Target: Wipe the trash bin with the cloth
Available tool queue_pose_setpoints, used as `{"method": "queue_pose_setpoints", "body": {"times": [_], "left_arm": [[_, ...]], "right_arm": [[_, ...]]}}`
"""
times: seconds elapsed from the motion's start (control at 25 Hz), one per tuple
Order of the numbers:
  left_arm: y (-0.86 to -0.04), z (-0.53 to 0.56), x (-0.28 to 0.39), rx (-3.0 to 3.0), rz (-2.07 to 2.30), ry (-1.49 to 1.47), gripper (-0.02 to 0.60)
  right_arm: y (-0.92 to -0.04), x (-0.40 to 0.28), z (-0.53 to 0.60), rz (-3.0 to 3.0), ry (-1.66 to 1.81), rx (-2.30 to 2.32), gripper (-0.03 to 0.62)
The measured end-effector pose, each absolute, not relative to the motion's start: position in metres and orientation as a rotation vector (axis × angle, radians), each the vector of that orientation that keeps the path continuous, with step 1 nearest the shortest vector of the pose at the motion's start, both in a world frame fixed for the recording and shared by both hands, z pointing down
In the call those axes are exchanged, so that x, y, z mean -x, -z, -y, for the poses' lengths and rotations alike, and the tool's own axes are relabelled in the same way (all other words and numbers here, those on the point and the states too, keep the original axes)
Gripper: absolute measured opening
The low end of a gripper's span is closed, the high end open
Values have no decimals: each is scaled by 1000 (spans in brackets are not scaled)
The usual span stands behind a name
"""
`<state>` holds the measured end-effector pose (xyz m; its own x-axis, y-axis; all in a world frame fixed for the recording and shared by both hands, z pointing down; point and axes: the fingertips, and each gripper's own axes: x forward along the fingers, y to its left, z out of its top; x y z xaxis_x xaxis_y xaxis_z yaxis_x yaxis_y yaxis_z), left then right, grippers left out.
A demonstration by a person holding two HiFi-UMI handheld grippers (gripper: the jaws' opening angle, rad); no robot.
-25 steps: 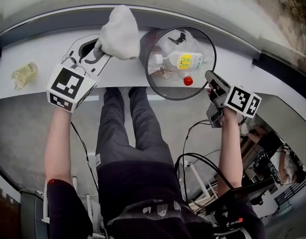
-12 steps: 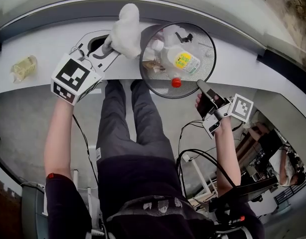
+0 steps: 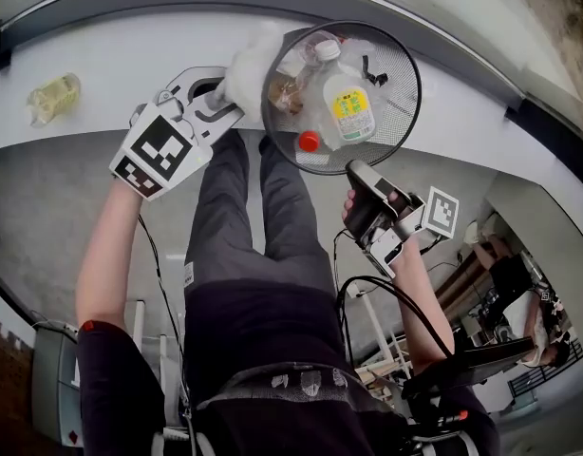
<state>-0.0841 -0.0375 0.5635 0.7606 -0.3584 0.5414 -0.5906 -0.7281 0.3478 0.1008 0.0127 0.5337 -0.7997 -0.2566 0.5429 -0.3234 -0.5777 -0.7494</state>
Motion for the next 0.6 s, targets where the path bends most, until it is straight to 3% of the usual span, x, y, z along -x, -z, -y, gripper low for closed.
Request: {"method": "queue_pose_setpoints", "body": {"times": [0.28,0.4,0.52,0.6], "left_arm": [[-562,2,68,-2311,753,-579,107],[-565,0,70,-2262,818,-528,107],[-566,14,76,-2235,904,-485,107],[-563,24,78,-2261,931,-478,107]], "right_arm": [[-540,-82,-28,1294,-2583,-975,40],[-541,-76,-28,1364,-2435,-1000,45],[-533,-83,-28,1434,-2203,-1011,148],[-522,-109,-20,1491,-1965,-1056,178]]}}
